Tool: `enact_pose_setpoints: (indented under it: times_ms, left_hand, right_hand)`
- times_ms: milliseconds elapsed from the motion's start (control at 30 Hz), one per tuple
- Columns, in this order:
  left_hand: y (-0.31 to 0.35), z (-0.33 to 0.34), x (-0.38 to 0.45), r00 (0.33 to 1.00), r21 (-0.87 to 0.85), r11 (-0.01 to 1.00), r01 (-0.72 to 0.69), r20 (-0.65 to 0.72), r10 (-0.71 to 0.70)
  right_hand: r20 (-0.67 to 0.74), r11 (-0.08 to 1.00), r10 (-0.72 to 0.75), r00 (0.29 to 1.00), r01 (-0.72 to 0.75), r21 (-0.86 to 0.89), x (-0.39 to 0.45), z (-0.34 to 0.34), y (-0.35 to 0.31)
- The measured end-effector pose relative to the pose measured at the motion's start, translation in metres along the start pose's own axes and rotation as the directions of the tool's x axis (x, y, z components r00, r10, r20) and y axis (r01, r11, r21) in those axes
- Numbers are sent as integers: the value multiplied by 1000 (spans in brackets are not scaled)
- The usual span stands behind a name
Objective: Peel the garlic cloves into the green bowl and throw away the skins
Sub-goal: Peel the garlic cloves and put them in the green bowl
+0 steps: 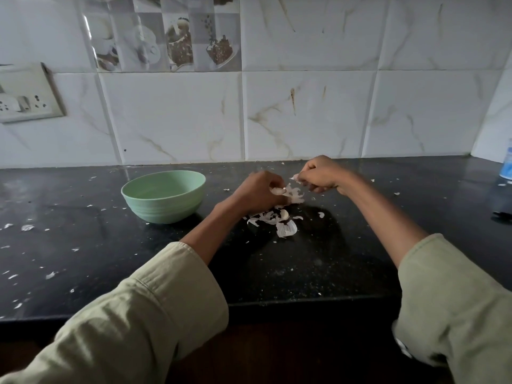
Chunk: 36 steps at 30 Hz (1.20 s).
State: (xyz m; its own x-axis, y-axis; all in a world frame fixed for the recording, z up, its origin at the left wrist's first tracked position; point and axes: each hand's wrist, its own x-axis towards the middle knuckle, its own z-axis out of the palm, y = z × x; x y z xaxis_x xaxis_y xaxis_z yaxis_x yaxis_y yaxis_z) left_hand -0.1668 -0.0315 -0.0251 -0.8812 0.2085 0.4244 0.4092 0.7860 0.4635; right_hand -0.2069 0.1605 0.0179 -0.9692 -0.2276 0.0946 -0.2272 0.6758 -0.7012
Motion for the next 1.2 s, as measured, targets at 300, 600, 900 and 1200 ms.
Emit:
enact_pose_setpoints:
  times_ms: [300, 600, 900, 1200]
  left_hand:
    - [12, 9, 5, 999, 89, 995, -44, -27, 46]
    - [20, -5, 3, 988, -41, 998, -54, 142, 59]
    - [12, -14, 4, 977, -281, 959, 34, -195, -92]
    - [12, -16, 4, 959, -280, 960, 2, -271, -81]
  right_hand:
    - [-239, 976, -94, 966, 137, 170, -2, -7, -8]
    - [-130, 987, -88, 988, 105, 126, -1, -7, -5]
    - [-35, 946, -159, 987, 163, 280, -6, -7, -10]
    - [178, 857, -217, 960, 100, 506, -12, -5, -15]
